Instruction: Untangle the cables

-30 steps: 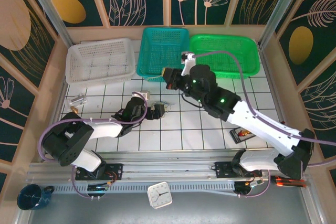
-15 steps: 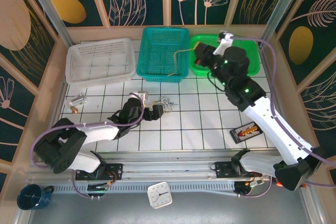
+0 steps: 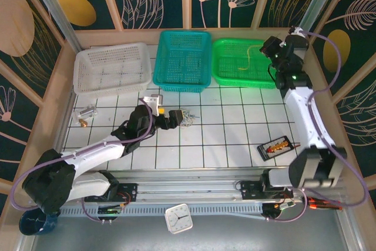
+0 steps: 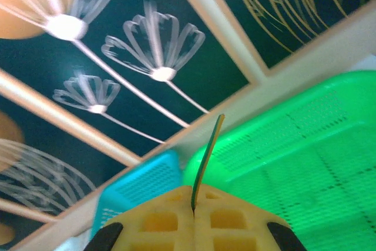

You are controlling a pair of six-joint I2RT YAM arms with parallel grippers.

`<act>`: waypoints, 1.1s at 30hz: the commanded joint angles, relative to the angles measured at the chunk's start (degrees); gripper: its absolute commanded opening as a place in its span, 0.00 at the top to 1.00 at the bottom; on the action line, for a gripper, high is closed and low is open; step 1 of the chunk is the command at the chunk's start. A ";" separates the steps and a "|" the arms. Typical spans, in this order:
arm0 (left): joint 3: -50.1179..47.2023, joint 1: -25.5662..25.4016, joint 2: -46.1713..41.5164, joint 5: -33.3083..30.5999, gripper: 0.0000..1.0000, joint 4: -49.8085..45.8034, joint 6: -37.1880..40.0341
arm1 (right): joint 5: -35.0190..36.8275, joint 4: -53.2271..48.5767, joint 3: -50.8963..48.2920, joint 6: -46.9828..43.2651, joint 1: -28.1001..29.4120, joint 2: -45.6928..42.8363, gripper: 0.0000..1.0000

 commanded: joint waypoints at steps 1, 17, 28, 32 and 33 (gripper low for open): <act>3.00 -0.26 -0.57 0.45 0.01 -5.37 -0.67 | -2.54 2.68 3.00 -0.34 -1.70 7.06 1.00; 4.03 -0.24 -3.00 0.00 0.01 -10.05 -6.02 | -9.02 0.02 14.56 -1.80 -3.19 25.00 0.34; 2.11 -0.32 -8.56 -5.38 0.01 -10.94 -6.00 | -14.56 7.52 2.21 1.85 -2.88 13.86 0.34; 2.46 -0.28 -8.80 -5.94 0.01 -11.23 -5.00 | -15.95 9.23 -2.26 2.73 -1.25 9.68 0.34; 2.77 -0.27 -8.58 -5.77 0.01 -11.40 -4.37 | -15.91 9.39 -3.64 2.60 -0.41 8.45 0.34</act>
